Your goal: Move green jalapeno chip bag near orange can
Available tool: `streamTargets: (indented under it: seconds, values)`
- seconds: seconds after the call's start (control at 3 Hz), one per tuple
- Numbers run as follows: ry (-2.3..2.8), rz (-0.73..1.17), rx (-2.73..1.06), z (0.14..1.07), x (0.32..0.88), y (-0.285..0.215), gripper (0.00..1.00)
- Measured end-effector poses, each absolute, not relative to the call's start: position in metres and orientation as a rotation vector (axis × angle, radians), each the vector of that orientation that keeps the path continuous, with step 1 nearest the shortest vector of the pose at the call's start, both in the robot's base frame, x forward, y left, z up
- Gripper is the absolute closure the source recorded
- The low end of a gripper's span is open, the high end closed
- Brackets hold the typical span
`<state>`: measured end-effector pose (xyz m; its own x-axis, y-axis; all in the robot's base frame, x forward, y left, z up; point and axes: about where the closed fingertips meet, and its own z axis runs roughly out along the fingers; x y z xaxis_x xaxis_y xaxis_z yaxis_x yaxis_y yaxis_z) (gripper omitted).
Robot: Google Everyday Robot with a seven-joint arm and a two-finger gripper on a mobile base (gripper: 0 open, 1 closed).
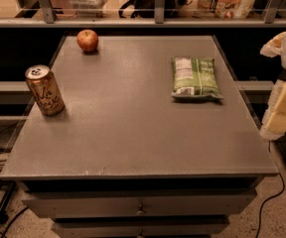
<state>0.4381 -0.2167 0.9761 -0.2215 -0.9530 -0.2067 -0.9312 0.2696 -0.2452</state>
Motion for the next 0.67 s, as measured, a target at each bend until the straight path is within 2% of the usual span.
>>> streamTargets:
  seconds: [0.67]
  values:
    - [2.217,-0.100,-1.713,0.9774,0.4408,-0.2147,0.00]
